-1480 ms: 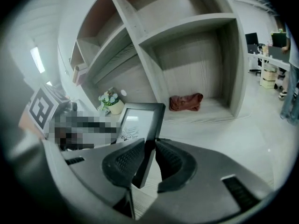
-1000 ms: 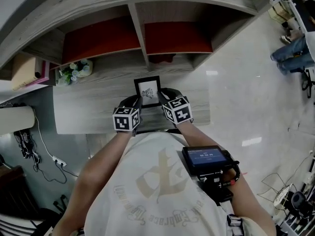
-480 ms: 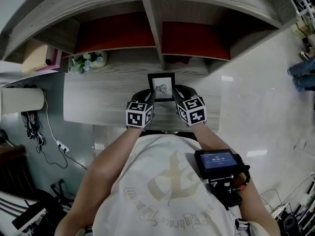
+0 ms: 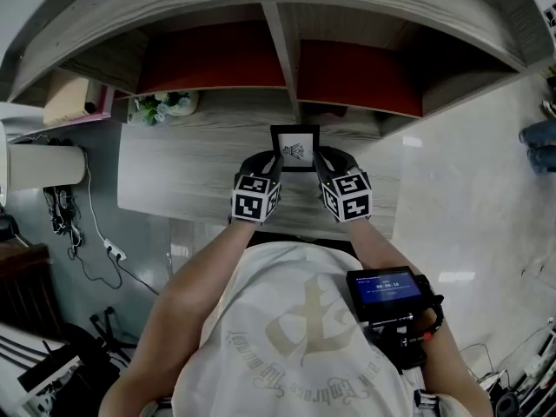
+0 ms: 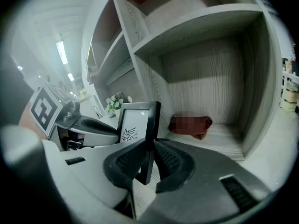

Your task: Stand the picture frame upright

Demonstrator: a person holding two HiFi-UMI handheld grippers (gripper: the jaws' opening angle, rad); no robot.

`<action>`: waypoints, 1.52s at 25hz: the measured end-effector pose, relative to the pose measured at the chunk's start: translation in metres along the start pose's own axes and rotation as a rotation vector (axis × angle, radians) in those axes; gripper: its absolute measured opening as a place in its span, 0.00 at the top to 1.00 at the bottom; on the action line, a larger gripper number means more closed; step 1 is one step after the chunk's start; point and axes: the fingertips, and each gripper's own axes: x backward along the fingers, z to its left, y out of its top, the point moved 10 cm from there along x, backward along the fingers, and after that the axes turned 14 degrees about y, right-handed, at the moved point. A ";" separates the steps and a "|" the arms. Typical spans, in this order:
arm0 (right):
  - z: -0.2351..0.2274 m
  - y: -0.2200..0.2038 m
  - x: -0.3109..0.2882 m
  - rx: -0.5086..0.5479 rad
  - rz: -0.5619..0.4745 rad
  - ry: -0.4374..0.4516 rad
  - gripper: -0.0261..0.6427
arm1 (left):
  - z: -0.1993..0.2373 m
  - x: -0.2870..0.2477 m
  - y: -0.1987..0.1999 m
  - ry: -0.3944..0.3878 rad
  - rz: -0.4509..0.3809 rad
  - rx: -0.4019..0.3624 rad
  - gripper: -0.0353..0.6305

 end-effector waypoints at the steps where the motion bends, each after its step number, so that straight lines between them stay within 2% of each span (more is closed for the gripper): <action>1: -0.001 -0.001 -0.001 -0.004 -0.003 -0.003 0.88 | 0.000 -0.001 0.000 0.005 0.000 -0.005 0.83; 8: -0.009 0.003 -0.009 -0.005 -0.018 -0.008 0.88 | 0.005 -0.014 0.007 0.013 -0.009 -0.042 0.83; 26: -0.031 0.018 -0.004 -0.005 -0.026 -0.040 0.89 | -0.005 -0.031 0.031 0.029 -0.019 -0.052 0.85; 34: -0.039 0.022 -0.009 -0.003 -0.022 -0.029 0.89 | -0.004 -0.043 0.039 0.043 -0.021 -0.040 0.85; 38: -0.042 0.021 -0.010 -0.008 -0.012 -0.023 0.89 | -0.003 -0.048 0.036 0.054 0.005 -0.033 0.85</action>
